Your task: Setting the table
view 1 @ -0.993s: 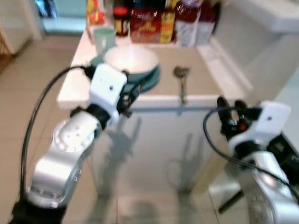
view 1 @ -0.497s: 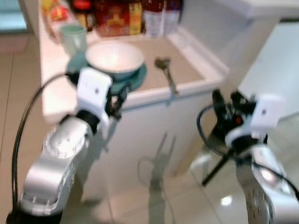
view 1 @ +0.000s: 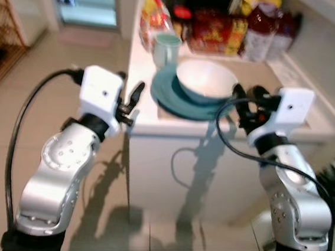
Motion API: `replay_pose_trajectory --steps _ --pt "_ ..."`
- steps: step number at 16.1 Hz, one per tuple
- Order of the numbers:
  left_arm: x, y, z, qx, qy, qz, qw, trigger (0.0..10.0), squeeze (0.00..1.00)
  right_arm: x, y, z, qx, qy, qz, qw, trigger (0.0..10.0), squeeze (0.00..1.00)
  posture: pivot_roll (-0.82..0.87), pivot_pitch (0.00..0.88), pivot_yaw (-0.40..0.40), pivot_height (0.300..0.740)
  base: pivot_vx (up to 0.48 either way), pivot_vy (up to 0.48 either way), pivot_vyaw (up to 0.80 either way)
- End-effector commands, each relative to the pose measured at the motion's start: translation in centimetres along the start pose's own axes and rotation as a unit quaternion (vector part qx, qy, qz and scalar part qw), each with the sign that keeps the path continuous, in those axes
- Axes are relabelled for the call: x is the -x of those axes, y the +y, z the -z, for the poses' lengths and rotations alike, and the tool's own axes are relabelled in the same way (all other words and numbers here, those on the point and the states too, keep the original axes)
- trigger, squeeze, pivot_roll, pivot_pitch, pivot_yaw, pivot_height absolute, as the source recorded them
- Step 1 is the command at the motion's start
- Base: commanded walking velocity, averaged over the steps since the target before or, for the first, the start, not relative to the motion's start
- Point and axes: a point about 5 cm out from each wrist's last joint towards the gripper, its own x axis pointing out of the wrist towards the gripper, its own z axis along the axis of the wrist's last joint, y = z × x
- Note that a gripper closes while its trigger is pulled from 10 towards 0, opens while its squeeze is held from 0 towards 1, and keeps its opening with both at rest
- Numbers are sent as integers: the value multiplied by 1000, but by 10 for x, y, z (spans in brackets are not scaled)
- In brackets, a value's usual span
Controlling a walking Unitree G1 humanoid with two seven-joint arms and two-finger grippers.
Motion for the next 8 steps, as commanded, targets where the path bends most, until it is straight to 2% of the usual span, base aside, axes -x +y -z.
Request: replay_pose_trajectory --steps 1,2,4,6,7,8 --pt "-3 -8 -3 4 -5 22 1000 10000 0 1 -11 -1 10 -5 21 1000 10000 0 74 0 -34 740 431 0 0" --pt "-3 -10 -4 6 -6 30 1000 10000 0 2 -15 -2 -12 -9 37 999 10000 0 74 0 -33 740 424 0 0" --pt "-2 -16 -2 9 -2 55 998 10000 0 5 -19 -5 -15 -12 47 999 10000 0 72 0 -30 740 358 0 0" --pt "-2 -20 0 14 6 69 998 10000 0 7 -22 -5 -8 -1 54 999 10000 0 63 1 -25 740 0 0 0" --pt "-3 -19 0 19 2 68 998 10000 0 8 -23 -4 -25 8 53 998 10000 1000 56 5 -20 740 0 0 0" --pt "-4 -17 -4 32 -10 69 997 10000 0 9 -25 -7 -50 6 53 997 10000 1000 55 8 -21 740 0 0 0"
